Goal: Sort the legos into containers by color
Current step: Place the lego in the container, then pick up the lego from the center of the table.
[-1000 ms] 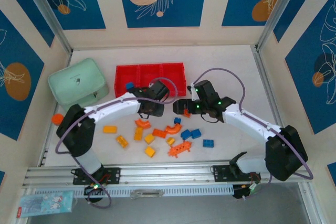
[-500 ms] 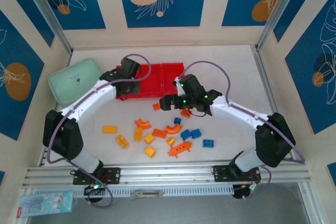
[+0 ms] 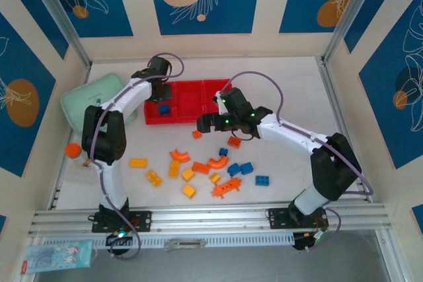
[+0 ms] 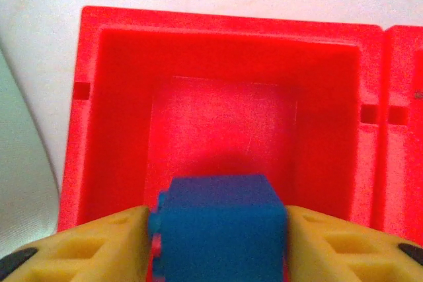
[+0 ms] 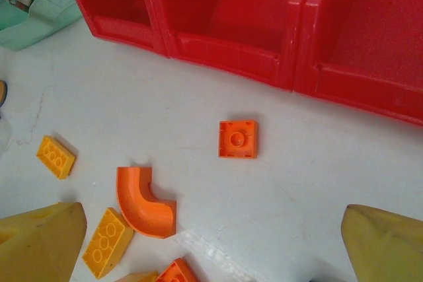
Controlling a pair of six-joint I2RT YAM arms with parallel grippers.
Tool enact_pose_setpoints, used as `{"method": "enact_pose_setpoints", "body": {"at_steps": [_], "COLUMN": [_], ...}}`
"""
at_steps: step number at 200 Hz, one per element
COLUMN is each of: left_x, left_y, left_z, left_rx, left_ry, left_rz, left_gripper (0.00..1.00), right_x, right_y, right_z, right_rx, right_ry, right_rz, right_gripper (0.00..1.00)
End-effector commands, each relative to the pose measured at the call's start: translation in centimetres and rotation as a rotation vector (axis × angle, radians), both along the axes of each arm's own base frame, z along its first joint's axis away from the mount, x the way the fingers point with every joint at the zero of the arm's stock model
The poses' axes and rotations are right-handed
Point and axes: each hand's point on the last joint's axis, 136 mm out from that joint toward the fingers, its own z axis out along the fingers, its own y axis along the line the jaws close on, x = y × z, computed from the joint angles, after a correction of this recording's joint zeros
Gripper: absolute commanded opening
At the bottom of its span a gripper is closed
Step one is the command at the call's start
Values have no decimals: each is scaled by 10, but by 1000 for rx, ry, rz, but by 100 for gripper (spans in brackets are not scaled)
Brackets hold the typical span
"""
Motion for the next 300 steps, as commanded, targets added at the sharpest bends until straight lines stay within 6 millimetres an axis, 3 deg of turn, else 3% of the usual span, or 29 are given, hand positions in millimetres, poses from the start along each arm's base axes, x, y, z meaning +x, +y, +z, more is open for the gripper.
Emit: {"method": "enact_pose_setpoints", "body": {"at_steps": [1,35,58,97,137,166,203,250,300], "left_x": [4,-5,-23,-75,-137,-178,-213,-232,-234], "left_y": [0,-2,-15,-51,-95,-133,-169,-209,-247], "left_z": [18,33,43,52,57,51,43,23,-9], "left_rx": [-23,-52,-144,-303,-317,-344,-360,-338,-309], "left_ry": [-17,-28,-26,-25,-6,31,64,116,163], "left_rz": [-14,-24,-51,-124,-236,-309,-378,-470,-514], "left_gripper": [57,62,65,67,67,67,67,67,66], "right_x": [5,2,-2,-15,-33,-47,-66,-82,-86], "right_y": [-3,-8,-17,-40,-65,-83,-102,-122,-133], "right_z": [15,19,19,15,6,-2,-13,-24,-22], "right_rx": [12,18,0,-16,-50,-61,-63,-33,2], "right_ry": [-34,-31,-21,28,106,157,228,252,233], "right_rz": [2,6,-1,-46,-82,-116,-154,-197,-213], "right_gripper": [99,99,99,99,99,99,99,99,99]}}
